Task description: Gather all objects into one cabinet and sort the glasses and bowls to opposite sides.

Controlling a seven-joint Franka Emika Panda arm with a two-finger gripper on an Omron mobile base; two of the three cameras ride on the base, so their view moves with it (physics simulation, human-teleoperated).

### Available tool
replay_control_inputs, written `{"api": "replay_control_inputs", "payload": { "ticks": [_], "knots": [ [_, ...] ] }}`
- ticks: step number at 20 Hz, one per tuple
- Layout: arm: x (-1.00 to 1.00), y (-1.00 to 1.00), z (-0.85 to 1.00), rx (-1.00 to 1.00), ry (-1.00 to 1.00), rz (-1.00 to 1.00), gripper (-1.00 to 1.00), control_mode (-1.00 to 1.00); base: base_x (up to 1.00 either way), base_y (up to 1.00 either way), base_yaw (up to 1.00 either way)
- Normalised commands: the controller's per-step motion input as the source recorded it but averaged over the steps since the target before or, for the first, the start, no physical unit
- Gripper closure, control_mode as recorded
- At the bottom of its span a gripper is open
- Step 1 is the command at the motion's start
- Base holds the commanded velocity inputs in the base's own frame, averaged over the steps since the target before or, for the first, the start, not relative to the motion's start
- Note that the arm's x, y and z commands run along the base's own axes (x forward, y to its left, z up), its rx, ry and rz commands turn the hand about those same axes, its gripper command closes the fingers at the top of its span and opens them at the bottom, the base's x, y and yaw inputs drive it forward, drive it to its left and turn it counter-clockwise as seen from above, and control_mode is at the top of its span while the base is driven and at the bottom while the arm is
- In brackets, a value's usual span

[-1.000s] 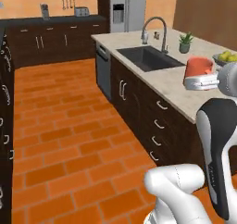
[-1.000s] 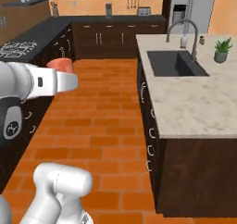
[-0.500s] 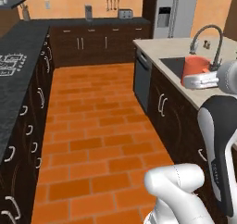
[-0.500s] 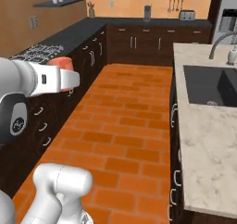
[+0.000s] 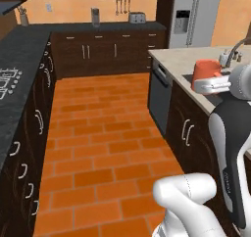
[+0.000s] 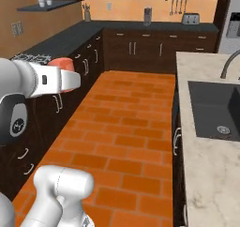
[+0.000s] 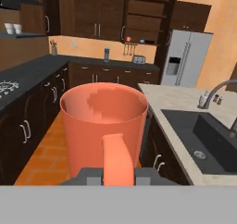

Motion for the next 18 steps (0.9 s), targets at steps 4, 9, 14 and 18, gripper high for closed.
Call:
{"api": "replay_control_inputs", "payload": {
  "ticks": [4, 9, 14, 18],
  "knots": [
    [0.00, 0.00, 0.00, 0.00, 0.00, 0.00, 1.00, 1.00, 1.00, 0.00, 0.00],
    [0.00, 0.00, 0.00, 0.00, 0.00, 0.00, 1.00, 1.00, 1.00, 0.00, 0.00],
    [0.00, 0.00, 0.00, 0.00, 0.00, 0.00, 1.00, 1.00, 1.00, 0.00, 0.00],
    [0.00, 0.00, 0.00, 0.00, 0.00, 0.00, 1.00, 1.00, 1.00, 0.00, 0.00]
  ]
}}
